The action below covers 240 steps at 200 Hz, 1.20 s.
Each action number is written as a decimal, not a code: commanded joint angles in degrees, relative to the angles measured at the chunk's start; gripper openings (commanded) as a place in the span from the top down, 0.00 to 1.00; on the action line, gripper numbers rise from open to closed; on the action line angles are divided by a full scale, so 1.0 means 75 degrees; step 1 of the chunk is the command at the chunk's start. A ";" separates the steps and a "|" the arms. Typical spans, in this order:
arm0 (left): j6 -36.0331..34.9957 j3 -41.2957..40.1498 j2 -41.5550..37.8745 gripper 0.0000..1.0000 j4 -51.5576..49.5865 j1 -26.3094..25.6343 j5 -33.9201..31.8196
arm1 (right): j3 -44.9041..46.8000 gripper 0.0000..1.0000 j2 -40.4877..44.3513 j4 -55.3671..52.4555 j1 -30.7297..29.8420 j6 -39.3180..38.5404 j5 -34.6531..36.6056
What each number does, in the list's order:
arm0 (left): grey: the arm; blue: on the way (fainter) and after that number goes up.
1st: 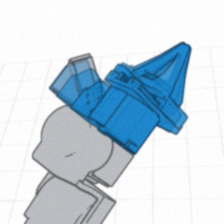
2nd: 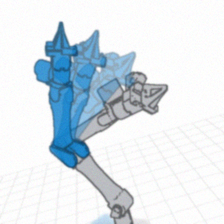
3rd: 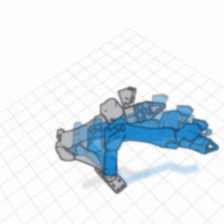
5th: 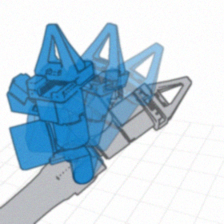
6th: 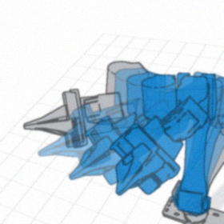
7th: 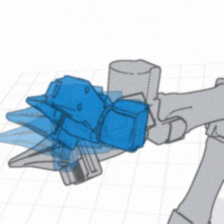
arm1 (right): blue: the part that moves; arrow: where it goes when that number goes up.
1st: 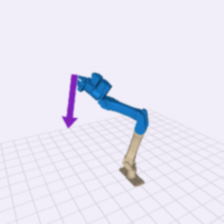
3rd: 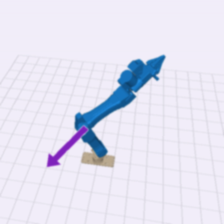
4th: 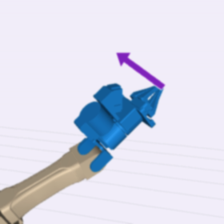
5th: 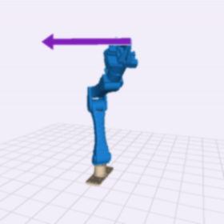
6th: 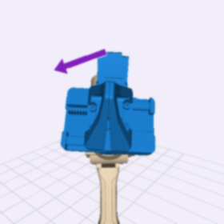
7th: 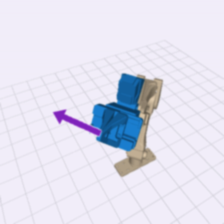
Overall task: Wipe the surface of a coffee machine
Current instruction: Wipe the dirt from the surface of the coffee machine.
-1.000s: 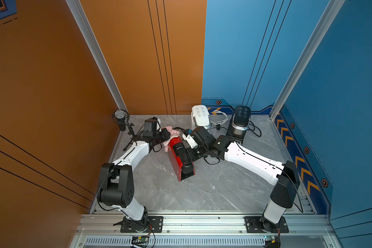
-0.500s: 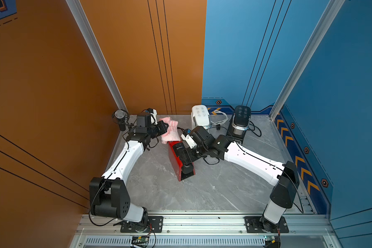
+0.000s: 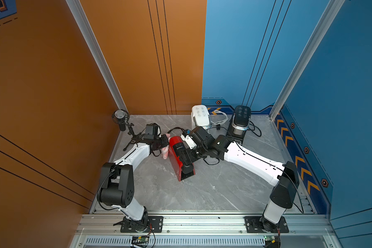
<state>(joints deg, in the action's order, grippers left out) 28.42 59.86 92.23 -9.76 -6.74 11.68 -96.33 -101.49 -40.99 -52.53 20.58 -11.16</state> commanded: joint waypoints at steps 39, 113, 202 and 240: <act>-0.0113 -0.0624 0.0191 1.00 0.0450 -0.0266 -0.0090 | -0.0326 0.22 -0.0199 -0.0358 -0.0081 -0.0154 0.0139; 0.0206 0.1125 -0.1048 1.00 0.0071 0.0589 0.1683 | -0.0438 0.22 -0.0375 -0.0379 -0.0159 -0.0173 0.0089; 0.0038 0.0440 -0.0169 1.00 0.0119 0.0153 0.1111 | -0.0256 0.22 -0.0292 -0.0382 -0.0153 -0.0191 0.0145; 0.0117 -0.0667 -0.0111 1.00 0.0619 -0.0074 0.0778 | -0.0149 0.22 -0.0274 -0.0375 -0.0132 -0.0208 0.0251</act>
<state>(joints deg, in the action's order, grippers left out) 29.39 60.14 91.39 -6.39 -5.56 17.78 -98.19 -103.53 -41.67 -53.47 20.29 -10.22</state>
